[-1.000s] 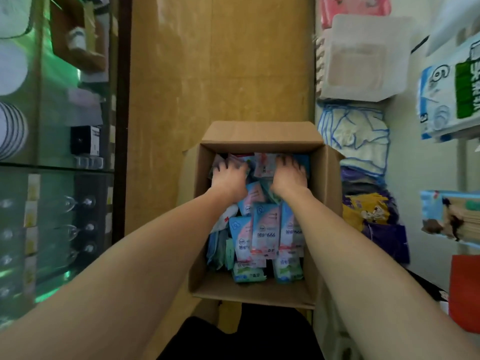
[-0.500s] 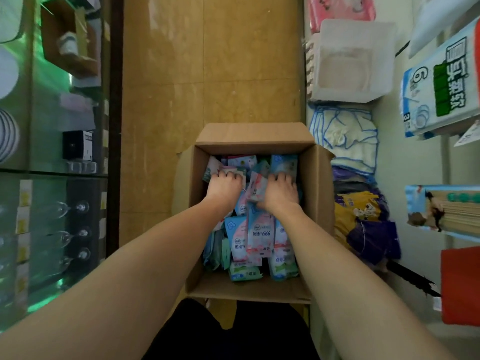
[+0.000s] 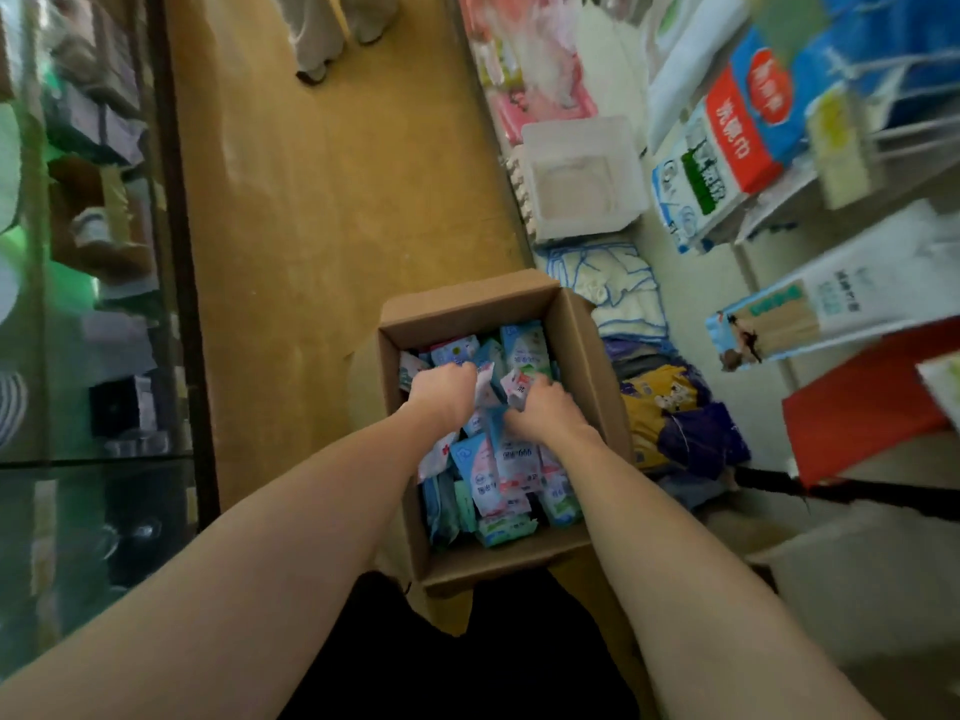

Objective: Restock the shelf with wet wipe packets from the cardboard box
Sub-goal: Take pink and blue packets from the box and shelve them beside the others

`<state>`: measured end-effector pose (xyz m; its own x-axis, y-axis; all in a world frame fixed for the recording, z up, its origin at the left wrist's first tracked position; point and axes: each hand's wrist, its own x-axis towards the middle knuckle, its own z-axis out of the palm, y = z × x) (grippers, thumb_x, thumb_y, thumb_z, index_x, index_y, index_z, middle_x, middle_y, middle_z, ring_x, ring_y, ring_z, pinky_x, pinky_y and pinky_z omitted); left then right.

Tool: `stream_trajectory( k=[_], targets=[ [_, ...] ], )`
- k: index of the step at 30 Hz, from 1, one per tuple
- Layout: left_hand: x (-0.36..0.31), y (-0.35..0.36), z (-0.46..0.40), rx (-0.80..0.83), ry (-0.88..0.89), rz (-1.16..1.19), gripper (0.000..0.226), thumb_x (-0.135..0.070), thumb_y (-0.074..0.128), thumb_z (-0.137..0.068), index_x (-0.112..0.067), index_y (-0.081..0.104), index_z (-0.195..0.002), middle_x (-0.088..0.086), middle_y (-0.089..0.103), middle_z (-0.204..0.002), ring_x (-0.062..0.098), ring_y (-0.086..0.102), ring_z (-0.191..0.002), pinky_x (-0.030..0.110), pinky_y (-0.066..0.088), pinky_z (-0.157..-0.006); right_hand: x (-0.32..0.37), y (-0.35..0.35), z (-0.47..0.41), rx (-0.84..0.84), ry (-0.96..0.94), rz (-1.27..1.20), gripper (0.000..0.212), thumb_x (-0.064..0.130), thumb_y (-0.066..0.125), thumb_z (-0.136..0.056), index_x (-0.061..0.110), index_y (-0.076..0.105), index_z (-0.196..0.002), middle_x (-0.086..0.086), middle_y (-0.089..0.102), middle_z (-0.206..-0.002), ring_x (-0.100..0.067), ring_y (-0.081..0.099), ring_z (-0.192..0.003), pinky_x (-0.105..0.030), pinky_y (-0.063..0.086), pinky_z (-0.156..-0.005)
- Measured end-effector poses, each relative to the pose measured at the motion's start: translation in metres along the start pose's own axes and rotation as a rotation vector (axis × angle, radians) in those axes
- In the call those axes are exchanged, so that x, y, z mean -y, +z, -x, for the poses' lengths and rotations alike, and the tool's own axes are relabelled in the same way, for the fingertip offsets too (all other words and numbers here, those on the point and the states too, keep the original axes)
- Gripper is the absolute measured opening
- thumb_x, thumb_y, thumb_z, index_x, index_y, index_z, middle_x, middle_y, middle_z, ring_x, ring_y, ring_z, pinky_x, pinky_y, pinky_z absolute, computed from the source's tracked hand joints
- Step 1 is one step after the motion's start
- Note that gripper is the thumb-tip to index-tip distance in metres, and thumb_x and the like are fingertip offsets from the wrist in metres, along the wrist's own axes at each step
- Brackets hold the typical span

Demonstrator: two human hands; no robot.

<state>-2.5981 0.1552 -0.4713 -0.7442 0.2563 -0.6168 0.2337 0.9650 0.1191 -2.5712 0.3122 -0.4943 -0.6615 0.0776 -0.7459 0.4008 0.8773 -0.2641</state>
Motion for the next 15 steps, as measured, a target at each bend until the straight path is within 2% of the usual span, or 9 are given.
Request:
stream_trajectory(
  k=[3,6,9,12,15],
  targets=[
    [-0.004,-0.018,0.021,-0.014,0.09,-0.016,0.013,-0.008,0.044,-0.097,-0.008,0.05,-0.108,0.013,0.06,-0.108,0.033,0.059,-0.093,0.042,0.045,-0.068,0.001,-0.005,0.033,-0.068,0.061,-0.088,0.079,0.05,0.06,-0.093,0.006,0.026,-0.148,-0.019,0.041,-0.142,-0.036,0.051,-0.121,-0.043,0.049,-0.088],
    [-0.017,-0.039,0.042,-0.063,0.185,-0.004,0.012,-0.01,0.042,-0.097,-0.008,0.051,-0.105,0.014,0.06,-0.11,0.033,0.059,-0.098,0.039,0.043,-0.068,-0.002,-0.01,0.07,-0.165,0.11,-0.222,0.09,0.053,0.066,-0.086,0.006,0.024,-0.15,-0.018,0.043,-0.141,-0.035,0.052,-0.12,-0.045,0.052,-0.09],
    [-0.037,-0.059,0.064,-0.096,0.295,0.051,0.01,-0.018,0.043,-0.097,-0.011,0.048,-0.092,0.012,0.061,-0.103,0.028,0.055,-0.086,0.037,0.042,-0.069,-0.01,-0.015,0.111,-0.302,0.178,-0.366,0.1,0.054,0.072,-0.078,0.007,0.022,-0.152,-0.016,0.045,-0.142,-0.033,0.053,-0.121,-0.044,0.053,-0.091],
    [-0.065,-0.074,0.087,-0.123,0.43,0.073,0.022,-0.027,0.043,-0.097,-0.01,0.05,-0.086,0.015,0.062,-0.1,0.029,0.052,-0.082,0.035,0.04,-0.069,-0.025,-0.018,0.154,-0.423,0.239,-0.447,0.107,0.057,0.07,-0.074,0.007,0.016,-0.151,-0.013,0.058,-0.124,-0.031,0.06,-0.107,-0.043,0.056,-0.081],
    [-0.107,-0.084,0.11,-0.151,0.575,0.016,0.032,-0.032,0.041,-0.098,-0.004,0.057,-0.1,0.021,0.062,-0.11,0.037,0.059,-0.101,0.039,0.044,-0.078,-0.05,-0.018,0.205,-0.618,0.314,-0.473,0.097,0.07,0.062,-0.07,0.012,0.025,-0.138,-0.007,0.063,-0.1,-0.029,0.063,-0.089,-0.041,0.057,-0.069]
  ],
)
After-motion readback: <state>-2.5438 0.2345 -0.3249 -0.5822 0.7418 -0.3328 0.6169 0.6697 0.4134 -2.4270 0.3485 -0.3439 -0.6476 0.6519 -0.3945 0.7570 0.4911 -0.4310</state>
